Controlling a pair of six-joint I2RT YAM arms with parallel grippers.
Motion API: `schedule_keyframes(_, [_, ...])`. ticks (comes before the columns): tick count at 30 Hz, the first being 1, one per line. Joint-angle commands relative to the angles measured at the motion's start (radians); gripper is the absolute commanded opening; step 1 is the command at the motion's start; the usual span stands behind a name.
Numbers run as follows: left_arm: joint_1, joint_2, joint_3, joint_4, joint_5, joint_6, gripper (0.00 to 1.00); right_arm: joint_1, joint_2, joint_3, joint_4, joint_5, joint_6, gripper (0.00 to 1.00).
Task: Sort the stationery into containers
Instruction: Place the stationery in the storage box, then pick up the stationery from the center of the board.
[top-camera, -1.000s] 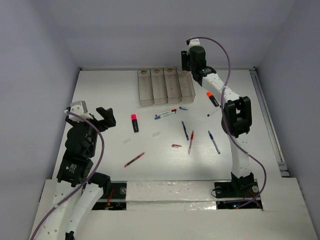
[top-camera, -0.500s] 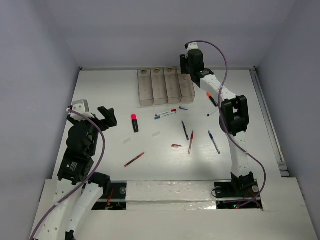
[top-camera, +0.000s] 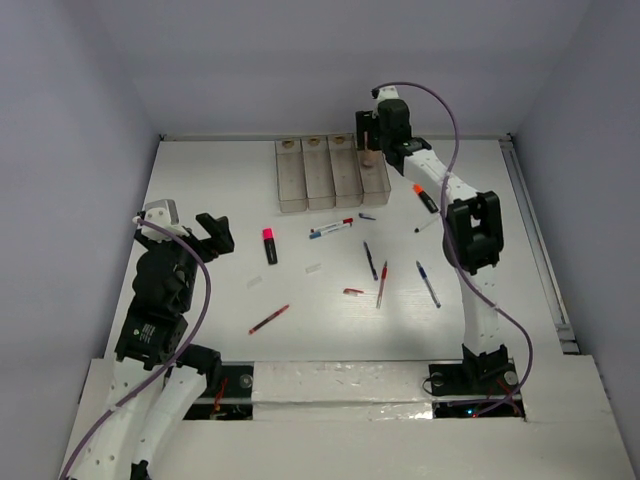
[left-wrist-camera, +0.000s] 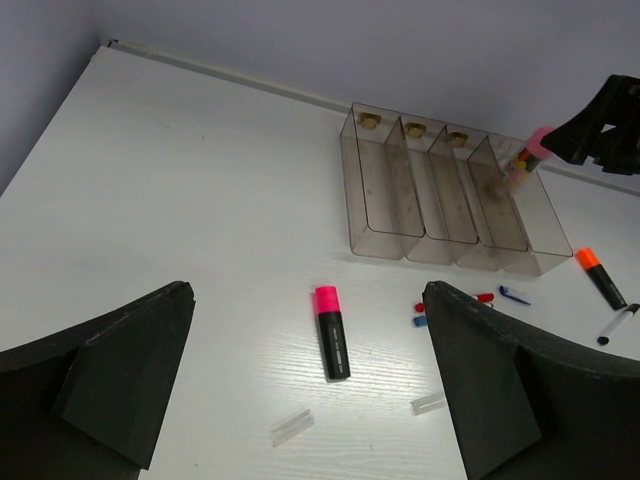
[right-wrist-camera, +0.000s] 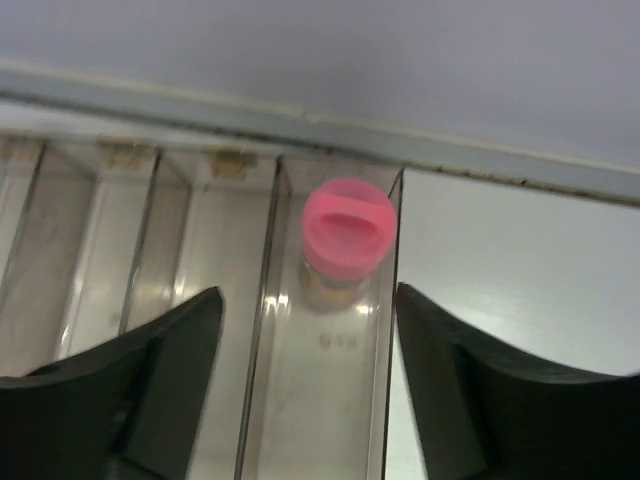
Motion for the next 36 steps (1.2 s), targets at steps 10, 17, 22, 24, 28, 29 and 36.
schedule_keyframes(10, [0.003, -0.043, -0.002, 0.044, 0.032, 0.011, 0.99, 0.201, -0.410, -0.447, -0.118, -0.390, -0.286, 0.32])
schedule_keyframes(17, [0.003, -0.090, -0.003, 0.043, 0.038, 0.008, 0.99, 0.356, -0.369, -0.470, -0.166, -0.439, -0.200, 0.33])
schedule_keyframes(22, [0.003, -0.118, -0.003, 0.040, 0.036, 0.005, 0.99, 0.481, -0.229, -0.343, -0.146, -0.309, 0.004, 0.68])
schedule_keyframes(24, [0.003, -0.132, -0.003, 0.037, 0.039, 0.005, 0.99, 0.516, -0.171, -0.271, -0.149, -0.226, 0.049, 0.71])
schedule_keyframes(28, [-0.008, -0.143, -0.003, 0.033, 0.039, 0.005, 0.99, 0.550, -0.015, -0.147, -0.182, -0.147, 0.120, 0.72])
schedule_keyframes(29, [-0.017, -0.144, -0.003, 0.033, 0.039, 0.005, 0.99, 0.550, 0.009, -0.118, -0.198, -0.134, 0.127, 0.72])
schedule_keyframes(36, [-0.037, -0.156, -0.003, 0.035, 0.035, 0.005, 0.99, 0.568, 0.159, 0.043, -0.262, -0.044, 0.167, 0.67])
